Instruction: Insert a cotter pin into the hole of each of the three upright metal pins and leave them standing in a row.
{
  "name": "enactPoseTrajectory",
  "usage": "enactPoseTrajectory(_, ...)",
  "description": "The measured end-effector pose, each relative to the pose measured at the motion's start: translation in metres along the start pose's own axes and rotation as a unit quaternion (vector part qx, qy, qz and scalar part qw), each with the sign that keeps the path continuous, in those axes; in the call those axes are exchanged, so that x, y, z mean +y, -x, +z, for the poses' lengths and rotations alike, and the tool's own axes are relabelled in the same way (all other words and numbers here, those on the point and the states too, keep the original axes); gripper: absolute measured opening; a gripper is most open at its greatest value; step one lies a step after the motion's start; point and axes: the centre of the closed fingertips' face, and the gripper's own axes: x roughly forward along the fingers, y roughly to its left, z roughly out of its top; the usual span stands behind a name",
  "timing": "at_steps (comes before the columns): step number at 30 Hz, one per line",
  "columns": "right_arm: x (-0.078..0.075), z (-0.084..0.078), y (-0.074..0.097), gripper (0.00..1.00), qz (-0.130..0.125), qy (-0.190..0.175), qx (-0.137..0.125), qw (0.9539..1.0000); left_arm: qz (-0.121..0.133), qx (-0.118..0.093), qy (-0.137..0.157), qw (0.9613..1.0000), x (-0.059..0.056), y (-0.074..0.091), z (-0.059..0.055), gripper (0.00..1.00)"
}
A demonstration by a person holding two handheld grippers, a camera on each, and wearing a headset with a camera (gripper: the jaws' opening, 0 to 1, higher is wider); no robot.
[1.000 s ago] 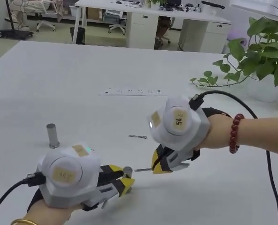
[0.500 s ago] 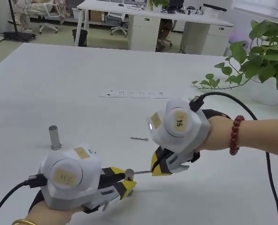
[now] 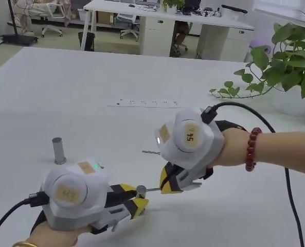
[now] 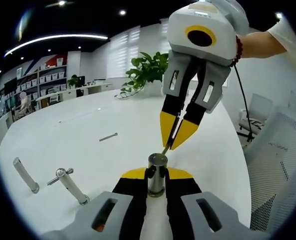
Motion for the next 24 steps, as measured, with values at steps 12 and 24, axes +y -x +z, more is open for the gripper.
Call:
enactPoseTrajectory(12, 0.002, 0.011, -0.005, 0.04, 0.008, -0.014, -0.011, 0.9998, 0.004, -0.004, 0.006, 1.0, -0.002, 0.0, -0.001, 0.11)
enactPoseTrajectory(24, 0.003, 0.02, -0.008, 0.04, 0.01, -0.019, -0.018, 0.9996, 0.008, -0.006, 0.033, 0.9994, 0.0, -0.001, -0.005, 0.12)
